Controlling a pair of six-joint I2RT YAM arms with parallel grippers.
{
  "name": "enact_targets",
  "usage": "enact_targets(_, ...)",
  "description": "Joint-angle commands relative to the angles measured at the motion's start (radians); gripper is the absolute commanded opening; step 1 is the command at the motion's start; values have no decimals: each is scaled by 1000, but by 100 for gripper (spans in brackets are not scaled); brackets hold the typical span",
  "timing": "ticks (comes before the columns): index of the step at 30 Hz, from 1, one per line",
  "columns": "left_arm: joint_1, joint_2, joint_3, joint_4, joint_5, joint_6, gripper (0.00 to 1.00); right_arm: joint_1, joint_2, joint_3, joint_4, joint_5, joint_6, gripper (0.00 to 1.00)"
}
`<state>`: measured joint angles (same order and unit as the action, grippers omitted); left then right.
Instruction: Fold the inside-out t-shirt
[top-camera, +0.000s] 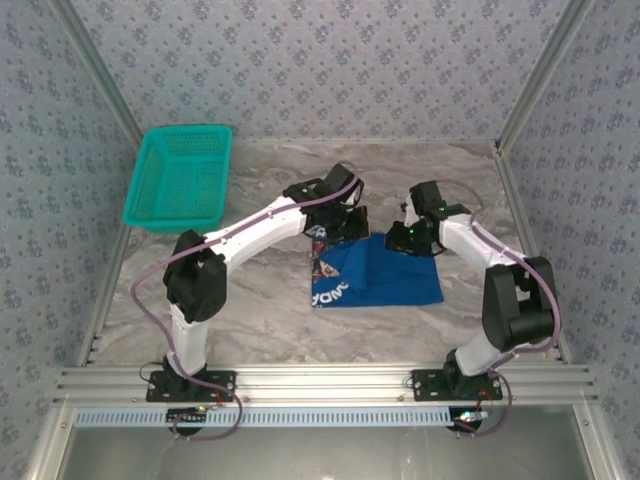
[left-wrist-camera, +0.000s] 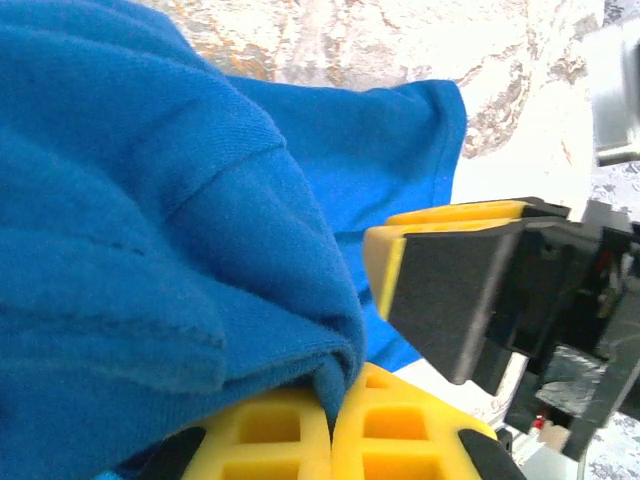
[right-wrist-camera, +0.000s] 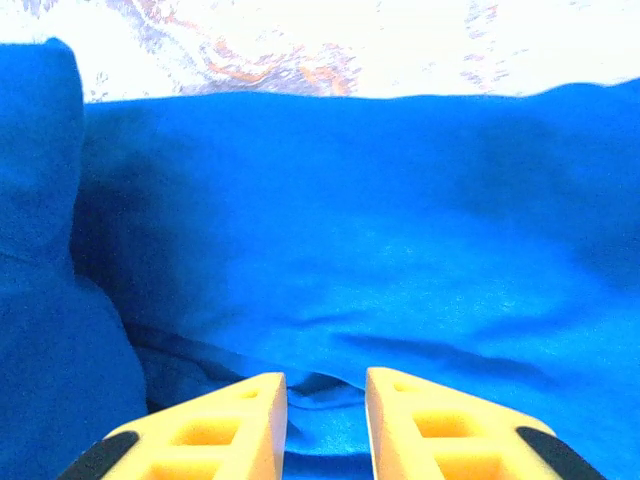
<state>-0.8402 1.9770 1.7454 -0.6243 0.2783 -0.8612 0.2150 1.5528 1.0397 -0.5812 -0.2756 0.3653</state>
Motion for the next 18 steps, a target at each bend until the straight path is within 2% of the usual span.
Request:
enact_targets(1, -18, 21, 72, 14, 33, -18, 0, -45, -49, -2, -98, 25, -47, 29)
enact_targets(9, -30, 39, 107, -4, 18, -19, 0, -143, -127, -47, -137, 41, -87, 30)
enact_targets(18, -49, 123, 157, 11, 35, -39, 0, -178, -186, -52, -169, 52, -101, 30)
